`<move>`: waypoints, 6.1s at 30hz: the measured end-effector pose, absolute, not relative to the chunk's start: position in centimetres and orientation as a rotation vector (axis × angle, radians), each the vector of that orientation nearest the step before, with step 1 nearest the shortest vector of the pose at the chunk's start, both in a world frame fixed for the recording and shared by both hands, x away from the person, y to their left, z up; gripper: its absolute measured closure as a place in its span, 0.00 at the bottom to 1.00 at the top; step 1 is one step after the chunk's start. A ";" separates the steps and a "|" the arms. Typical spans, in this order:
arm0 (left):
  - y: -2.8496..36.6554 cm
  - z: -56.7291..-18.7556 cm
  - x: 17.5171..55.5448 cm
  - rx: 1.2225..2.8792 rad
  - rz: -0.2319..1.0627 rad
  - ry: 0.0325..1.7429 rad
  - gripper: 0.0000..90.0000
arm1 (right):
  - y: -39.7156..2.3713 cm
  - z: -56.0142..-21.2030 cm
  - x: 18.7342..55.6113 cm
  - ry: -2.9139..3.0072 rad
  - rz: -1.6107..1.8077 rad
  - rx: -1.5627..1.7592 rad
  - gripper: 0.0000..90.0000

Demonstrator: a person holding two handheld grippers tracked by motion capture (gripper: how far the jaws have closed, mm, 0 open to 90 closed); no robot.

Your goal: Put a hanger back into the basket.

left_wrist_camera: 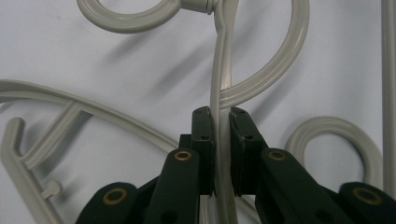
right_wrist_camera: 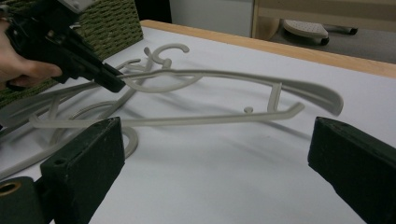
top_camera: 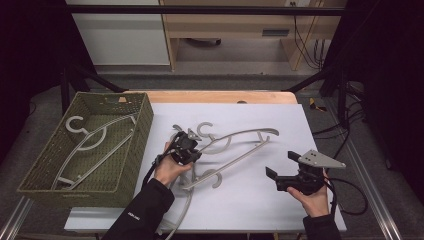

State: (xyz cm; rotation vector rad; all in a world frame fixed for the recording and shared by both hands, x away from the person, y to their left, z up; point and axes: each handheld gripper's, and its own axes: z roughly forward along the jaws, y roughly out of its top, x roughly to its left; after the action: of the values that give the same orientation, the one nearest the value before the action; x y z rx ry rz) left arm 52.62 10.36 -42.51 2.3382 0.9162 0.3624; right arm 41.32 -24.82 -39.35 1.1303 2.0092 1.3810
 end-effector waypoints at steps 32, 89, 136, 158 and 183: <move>18.9 -31.1 46.9 2.183 0.645 0.851 0.91 | -25.6 -39.2 41.2 1.983 1.373 1.148 0.04; 40.4 -30.4 48.0 2.009 0.914 1.185 0.91 | -25.7 -39.4 41.4 1.984 1.353 1.158 0.03; 44.4 -35.4 48.7 2.152 1.024 1.353 0.91 | -25.5 -39.5 41.5 1.990 1.346 1.159 0.03; 43.8 -37.4 49.4 2.283 0.964 1.356 0.90 | -25.5 -39.4 41.5 1.988 1.347 1.153 0.03; 40.4 -34.6 47.1 2.010 0.848 1.274 0.61 | -25.4 -39.3 41.3 1.988 1.351 1.147 0.03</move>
State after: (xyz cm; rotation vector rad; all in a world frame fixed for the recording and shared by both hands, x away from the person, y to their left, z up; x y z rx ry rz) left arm 47.14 40.41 -34.65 2.0095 1.2735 0.8480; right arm 41.32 -25.42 -39.26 1.1467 1.9876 1.3512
